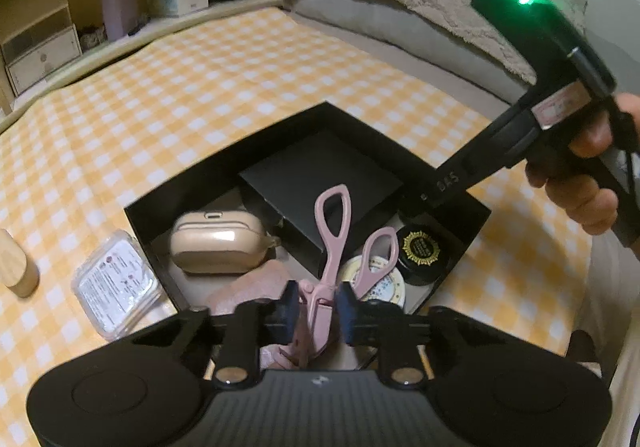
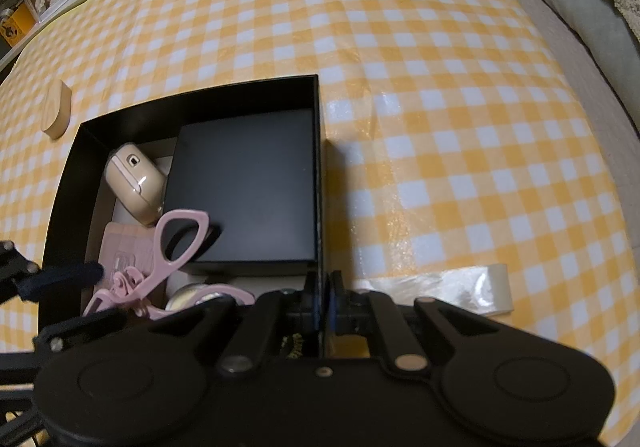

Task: Organize rigid objects
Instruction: 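Lower the curler into the tray onto the wooden block, open left gripper, then withdraw the open left gripper and move it to the clear plastic case, then close the left gripper on the clear plastic case and lift it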

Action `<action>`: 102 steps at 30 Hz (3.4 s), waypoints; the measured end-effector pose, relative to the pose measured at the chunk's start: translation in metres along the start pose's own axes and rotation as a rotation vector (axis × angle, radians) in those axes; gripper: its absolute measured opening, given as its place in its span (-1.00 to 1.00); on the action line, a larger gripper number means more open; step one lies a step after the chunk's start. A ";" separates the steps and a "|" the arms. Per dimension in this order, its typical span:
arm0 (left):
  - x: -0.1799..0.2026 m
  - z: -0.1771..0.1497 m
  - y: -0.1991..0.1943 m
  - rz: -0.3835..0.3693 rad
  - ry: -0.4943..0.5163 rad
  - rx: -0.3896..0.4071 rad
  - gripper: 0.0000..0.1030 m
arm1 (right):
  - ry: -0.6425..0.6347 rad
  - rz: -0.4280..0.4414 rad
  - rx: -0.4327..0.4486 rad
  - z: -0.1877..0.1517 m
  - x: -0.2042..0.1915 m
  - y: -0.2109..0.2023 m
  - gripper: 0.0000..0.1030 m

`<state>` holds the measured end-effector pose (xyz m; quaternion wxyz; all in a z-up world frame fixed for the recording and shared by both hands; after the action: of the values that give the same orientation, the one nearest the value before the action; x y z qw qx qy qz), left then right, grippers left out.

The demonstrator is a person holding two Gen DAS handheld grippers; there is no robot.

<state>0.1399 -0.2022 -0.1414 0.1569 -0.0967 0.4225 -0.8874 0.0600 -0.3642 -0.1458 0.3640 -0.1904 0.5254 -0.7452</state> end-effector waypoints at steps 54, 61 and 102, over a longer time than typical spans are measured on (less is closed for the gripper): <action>0.021 0.018 -0.015 -0.095 -0.068 -0.011 0.76 | -0.003 -0.004 -0.007 -0.002 0.002 0.004 -0.89; 0.017 0.018 -0.025 -0.039 -0.058 0.000 0.89 | -0.004 -0.005 -0.007 -0.002 0.002 0.004 -0.89; -0.125 -0.034 0.000 0.320 0.087 0.111 0.98 | 0.012 -0.003 -0.016 -0.001 0.000 0.008 -0.88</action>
<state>0.2463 -0.1325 -0.1674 0.2831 0.0192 0.3892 -0.8764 0.0624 -0.3655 -0.1535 0.3582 -0.1894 0.5331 -0.7427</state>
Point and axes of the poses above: each gripper's, at about its wrist camera, not at the fingertips, and y roughly the way its jaws point, x to its right, z to its top, the point moved 6 cm from there along y, roughly the way its jaws point, and after that the axes turned 1 degree about y, right-handed, at the moved point
